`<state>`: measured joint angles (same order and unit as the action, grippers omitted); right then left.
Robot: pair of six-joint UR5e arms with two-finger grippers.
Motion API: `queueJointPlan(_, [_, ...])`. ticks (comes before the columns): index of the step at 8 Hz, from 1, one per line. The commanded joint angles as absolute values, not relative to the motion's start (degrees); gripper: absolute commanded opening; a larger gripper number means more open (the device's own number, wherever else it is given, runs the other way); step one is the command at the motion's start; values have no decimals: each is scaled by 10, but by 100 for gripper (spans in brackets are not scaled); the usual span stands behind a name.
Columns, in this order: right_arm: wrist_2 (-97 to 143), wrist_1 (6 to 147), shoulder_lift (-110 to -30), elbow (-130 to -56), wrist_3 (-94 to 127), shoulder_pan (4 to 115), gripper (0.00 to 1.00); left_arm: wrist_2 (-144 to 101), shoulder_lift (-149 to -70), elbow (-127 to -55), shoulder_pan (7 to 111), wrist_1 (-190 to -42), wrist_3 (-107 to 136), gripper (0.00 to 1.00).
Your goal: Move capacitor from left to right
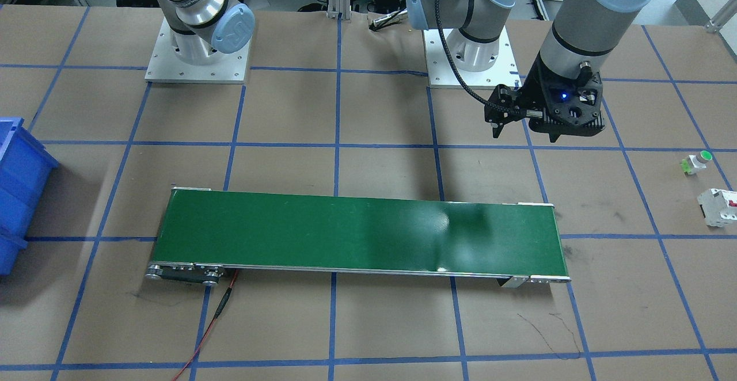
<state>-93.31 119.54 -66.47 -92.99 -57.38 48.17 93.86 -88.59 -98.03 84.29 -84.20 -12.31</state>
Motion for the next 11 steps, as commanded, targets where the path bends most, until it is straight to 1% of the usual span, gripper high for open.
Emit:
queueJointPlan(1, [-931, 1208, -670, -936, -573, 477, 86, 939, -886, -981, 843, -842, -130, 100])
queueJointPlan(2, [-929, 1197, -698, -937, -568, 477, 100, 939, -886, -980, 843, -842, -131, 100])
queueJointPlan(3, [-932, 1165, -741, -937, -536, 483, 100, 939, -886, -979, 843, -841, -130, 100])
queueJointPlan(4, [-929, 1075, -791, -937, -492, 497, 100, 939, -886, -980, 843, -841, -130, 100])
queueJointPlan(6, [-930, 970, -867, -920, -415, 576, 100, 939, -886, -981, 843, -842, -130, 100])
queueJointPlan(8, [-932, 902, -904, -883, -297, 696, 100, 941, -886, -977, 843, -843, -129, 100])
queueJointPlan(9, [-936, 897, -915, -879, -225, 760, 100, 941, -886, -977, 843, -843, -129, 100])
queueJointPlan(11, [-931, 900, -906, -878, -99, 858, 100, 940, -886, -978, 843, -843, -129, 100])
